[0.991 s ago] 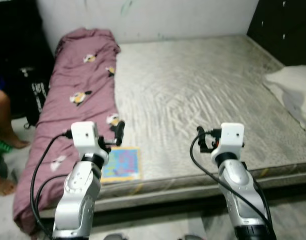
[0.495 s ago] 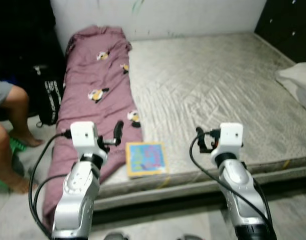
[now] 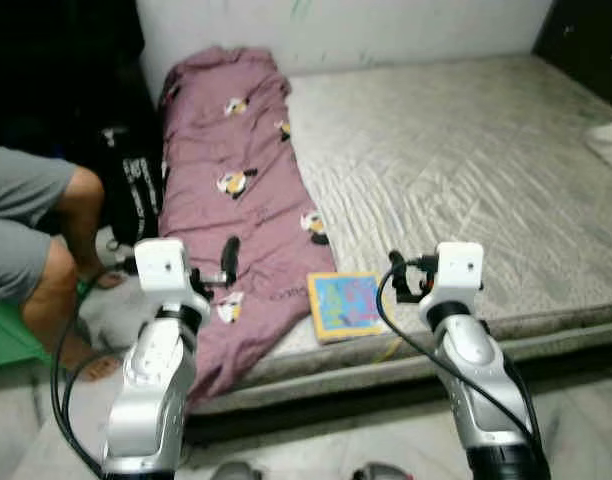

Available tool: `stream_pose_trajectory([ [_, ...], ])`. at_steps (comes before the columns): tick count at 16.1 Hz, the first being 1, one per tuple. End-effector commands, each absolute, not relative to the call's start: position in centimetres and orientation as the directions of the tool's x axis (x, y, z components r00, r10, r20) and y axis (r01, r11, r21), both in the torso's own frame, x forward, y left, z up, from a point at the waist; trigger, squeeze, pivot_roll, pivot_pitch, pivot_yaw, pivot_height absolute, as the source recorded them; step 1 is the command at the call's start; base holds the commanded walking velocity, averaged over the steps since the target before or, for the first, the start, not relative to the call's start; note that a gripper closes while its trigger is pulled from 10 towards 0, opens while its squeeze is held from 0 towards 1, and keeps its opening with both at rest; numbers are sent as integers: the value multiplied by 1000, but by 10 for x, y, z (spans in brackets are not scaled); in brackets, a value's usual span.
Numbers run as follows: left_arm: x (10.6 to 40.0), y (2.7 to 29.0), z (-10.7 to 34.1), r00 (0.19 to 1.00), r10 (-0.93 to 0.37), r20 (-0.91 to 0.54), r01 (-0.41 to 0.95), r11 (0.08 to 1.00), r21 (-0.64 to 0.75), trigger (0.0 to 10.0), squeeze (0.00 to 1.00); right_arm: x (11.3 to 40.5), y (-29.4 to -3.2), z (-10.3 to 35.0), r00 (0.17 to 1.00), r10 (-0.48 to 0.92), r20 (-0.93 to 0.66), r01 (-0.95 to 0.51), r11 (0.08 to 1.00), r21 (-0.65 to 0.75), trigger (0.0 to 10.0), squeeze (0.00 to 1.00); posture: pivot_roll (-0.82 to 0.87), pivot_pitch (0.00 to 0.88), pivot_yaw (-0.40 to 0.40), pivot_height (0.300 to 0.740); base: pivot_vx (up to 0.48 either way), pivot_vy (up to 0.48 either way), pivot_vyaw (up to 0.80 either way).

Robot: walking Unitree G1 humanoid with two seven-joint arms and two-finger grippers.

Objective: Clean up the room

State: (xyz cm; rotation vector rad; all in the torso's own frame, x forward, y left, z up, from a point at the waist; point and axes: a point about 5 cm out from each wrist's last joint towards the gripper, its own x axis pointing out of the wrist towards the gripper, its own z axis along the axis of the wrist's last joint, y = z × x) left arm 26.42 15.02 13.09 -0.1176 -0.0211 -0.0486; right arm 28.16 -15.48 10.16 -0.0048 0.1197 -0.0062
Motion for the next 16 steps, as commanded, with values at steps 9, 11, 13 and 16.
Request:
stream_pose_trajectory([
  [9, 264, 157, 135, 996, -67, 54, 72, 994, -82, 10000, 0, 291, -149, 108, 995, 7, -96, -6, 1000, 10, 10000, 0, -35, 44, 22, 740, 0, 0, -284],
  [11, 267, 157, 135, 997, -45, 61, 51, 994, -92, 10000, 0, 292, -148, 108, 996, 10, -87, -9, 1000, 14, 10000, 0, -37, 13, 16, 740, 0, 0, -225],
  [13, 266, 158, 132, 998, -20, 52, 24, 996, -81, 10000, 0, 292, -146, 110, 997, 23, -77, -22, 1000, 14, 10000, 0, -41, 4, 13, 740, 0, 0, 0],
  [16, 266, 158, 129, 999, -23, 45, 25, 999, -46, 10000, 0, 292, -144, 100, 995, 35, -90, -37, 999, -26, 10000, 0, -27, 0, 17, 740, 0, 0, 0],
])
